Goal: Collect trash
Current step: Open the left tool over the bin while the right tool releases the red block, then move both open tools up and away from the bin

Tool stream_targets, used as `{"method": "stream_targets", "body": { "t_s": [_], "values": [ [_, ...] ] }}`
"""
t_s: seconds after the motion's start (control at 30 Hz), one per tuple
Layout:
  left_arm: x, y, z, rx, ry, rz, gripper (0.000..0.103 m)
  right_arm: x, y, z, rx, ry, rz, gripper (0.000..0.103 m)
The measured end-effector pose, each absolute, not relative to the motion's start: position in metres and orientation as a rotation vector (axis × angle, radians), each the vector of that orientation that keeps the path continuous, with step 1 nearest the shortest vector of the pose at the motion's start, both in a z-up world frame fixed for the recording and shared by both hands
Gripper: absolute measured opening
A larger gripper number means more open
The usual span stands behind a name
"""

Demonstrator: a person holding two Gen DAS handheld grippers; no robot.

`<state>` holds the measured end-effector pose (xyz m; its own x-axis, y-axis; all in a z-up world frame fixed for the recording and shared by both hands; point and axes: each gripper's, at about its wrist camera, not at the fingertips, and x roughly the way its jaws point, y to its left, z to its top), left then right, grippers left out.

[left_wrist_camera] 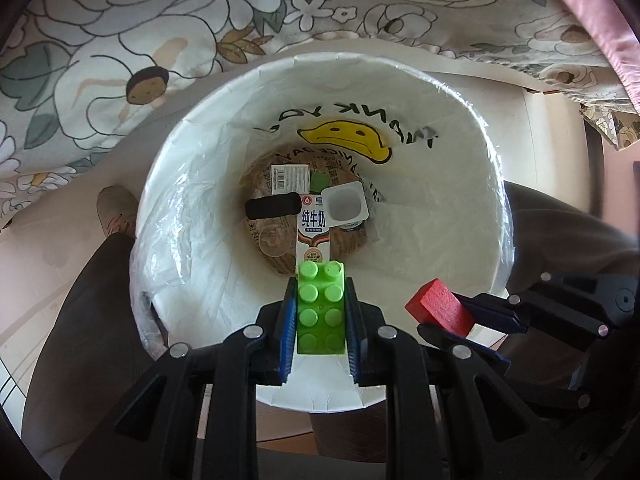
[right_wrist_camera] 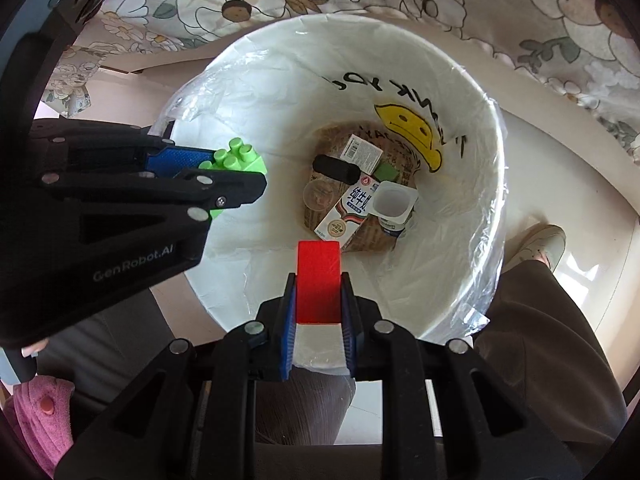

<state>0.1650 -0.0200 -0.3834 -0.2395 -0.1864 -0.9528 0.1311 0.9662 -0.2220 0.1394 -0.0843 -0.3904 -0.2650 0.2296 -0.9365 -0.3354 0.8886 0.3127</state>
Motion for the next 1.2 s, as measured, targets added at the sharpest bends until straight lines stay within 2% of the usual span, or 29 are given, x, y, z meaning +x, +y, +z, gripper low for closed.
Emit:
{"method": "stream_targets", "body": {
  "t_s": [0.3,0.37,0.4,0.43,0.5,0.9,1.2],
  "values": [
    [0.172,-0.014,-0.415,-0.119,1.847,-0.236,0.024,0.146,-0.084,-0.418,-0.059,1.791,0.517,0.021],
    [0.173,-0.013,-0.42,-0.126,1.862,-0.23,0.032,0.148,-0.086,-0.421,-0.065,1.794,0.51,0.022],
    [0.173,-0.013,-0.421,-0.124,1.862,-0.224,0.044,0.149,-0.086,-0.422,-0.071,1.798,0.504,0.025],
    [0.173,-0.013,-0.421,-0.123,1.856,-0.217,0.048,0.15,-0.087,-0.423,-0.075,1.801,0.493,0.036],
    [0.174,-0.012,-0.421,-0.124,1.853,-0.216,0.048,0.151,-0.09,-0.422,-0.062,1.791,0.481,0.043],
    [0.168,-0.013,-0.405,-0.129,1.833,-0.229,0.048,0.146,-0.094,-0.406,-0.073,1.755,0.484,0.043],
    [0.16,-0.006,-0.367,-0.15,1.757,-0.229,0.048,0.142,-0.099,-0.373,-0.052,1.696,0.471,0.043]
  ]
}}
